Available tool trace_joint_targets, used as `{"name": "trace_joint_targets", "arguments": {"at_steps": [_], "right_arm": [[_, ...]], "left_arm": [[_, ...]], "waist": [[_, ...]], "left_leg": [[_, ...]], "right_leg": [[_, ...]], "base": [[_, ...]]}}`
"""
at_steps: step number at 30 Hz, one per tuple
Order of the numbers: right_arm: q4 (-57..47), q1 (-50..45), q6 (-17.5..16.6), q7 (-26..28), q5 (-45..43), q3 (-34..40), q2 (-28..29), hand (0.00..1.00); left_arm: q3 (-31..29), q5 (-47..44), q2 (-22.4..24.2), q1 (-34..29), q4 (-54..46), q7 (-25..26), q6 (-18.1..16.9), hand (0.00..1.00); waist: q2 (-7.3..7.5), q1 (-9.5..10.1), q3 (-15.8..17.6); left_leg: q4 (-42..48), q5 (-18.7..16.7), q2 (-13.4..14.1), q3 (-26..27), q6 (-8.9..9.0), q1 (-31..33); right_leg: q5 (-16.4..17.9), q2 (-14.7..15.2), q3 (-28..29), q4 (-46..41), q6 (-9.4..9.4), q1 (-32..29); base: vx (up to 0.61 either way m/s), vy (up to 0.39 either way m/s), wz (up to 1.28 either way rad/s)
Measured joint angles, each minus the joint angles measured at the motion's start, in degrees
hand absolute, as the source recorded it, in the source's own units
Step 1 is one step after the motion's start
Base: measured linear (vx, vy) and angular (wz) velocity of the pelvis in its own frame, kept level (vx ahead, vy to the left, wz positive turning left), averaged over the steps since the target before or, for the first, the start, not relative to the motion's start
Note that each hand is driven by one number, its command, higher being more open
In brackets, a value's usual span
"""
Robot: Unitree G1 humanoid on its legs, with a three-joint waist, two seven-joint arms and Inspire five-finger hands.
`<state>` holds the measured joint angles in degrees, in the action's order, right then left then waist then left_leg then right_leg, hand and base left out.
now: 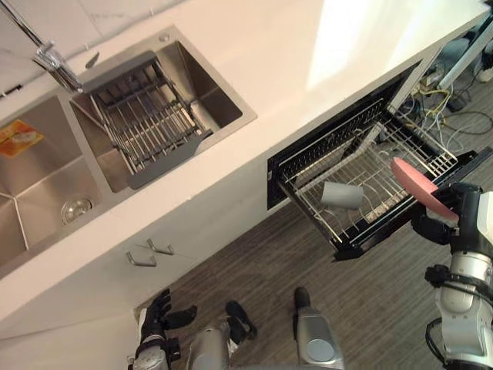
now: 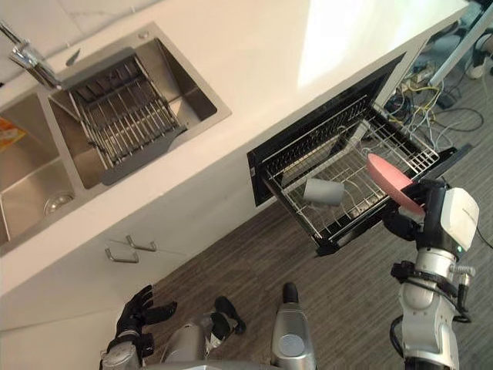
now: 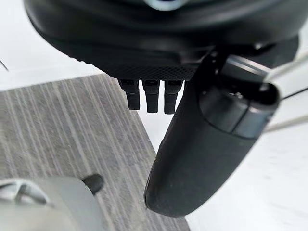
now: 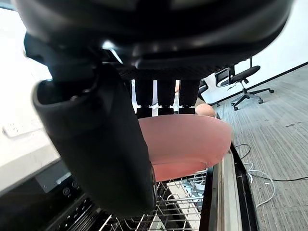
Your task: Walk over to the sink, pick up the cup, carry it to the dishwasher, place the cup inside the dishwasher, then close the dishwasher door
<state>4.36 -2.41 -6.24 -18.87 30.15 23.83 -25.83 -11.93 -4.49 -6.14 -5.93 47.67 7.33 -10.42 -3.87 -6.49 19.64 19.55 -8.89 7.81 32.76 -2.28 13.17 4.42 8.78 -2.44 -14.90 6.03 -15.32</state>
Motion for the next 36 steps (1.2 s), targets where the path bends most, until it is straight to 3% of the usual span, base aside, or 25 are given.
{"name": "trace_joint_targets", "arguments": {"at_steps": [11,14,26,27,36], "right_arm": [[17.48,17.24,0.0,-0.02,-8.14,-8.61,-6.62,0.3],[20.98,19.72,0.0,0.01,-9.39,-9.79,-6.81,0.3],[26.49,28.24,1.48,-0.04,-14.14,-10.9,-9.87,0.3],[26.58,28.99,1.54,-0.04,-14.94,-10.86,-9.91,0.9],[26.72,33.92,1.71,-0.54,-20.6,-10.27,-12.27,0.9]], "left_arm": [[0.08,-0.15,-1.46,4.03,-2.34,0.19,-1.3,0.9],[0.13,-0.6,-2.08,5.14,-2.31,0.57,-1.33,0.9],[1.3,-1.33,-2.23,8.06,-2.29,1.44,-2.29,0.9],[1.31,-1.35,-2.22,8.18,-2.29,1.45,-2.29,0.9],[1.31,-3.04,-1.97,9.86,-3.51,1.51,-2.41,0.9]], "waist": [[-0.46,2.84,5.6],[-0.52,4.1,5.76],[-1.25,5.85,6.54],[-1.32,5.88,6.59],[-2.0,7.08,7.12]], "left_leg": [[-1.69,2.56,-2.12,-0.58,-2.23,4.94],[-2.24,3.31,-2.39,-0.64,-2.45,6.11],[-4.8,5.96,-3.2,-0.56,-3.03,8.84],[-5.19,6.24,-3.27,-0.54,-3.03,8.87],[-6.66,7.1,-3.15,0.31,-2.81,9.01]], "right_leg": [[-2.56,1.6,-0.22,0.31,0.73,-4.68],[-3.11,1.73,-0.32,0.34,0.68,-5.93],[-5.63,1.94,-0.5,1.98,0.55,-8.65],[-5.75,1.91,-0.5,2.01,0.48,-8.81],[-6.05,1.37,0.47,2.19,0.22,-9.95]], "base": [[-0.04,0.029,0.06],[-0.04,0.0,0.06],[-0.01,0.003,0.01],[0.0,0.0,0.0],[0.02,-0.01,-0.04]]}}
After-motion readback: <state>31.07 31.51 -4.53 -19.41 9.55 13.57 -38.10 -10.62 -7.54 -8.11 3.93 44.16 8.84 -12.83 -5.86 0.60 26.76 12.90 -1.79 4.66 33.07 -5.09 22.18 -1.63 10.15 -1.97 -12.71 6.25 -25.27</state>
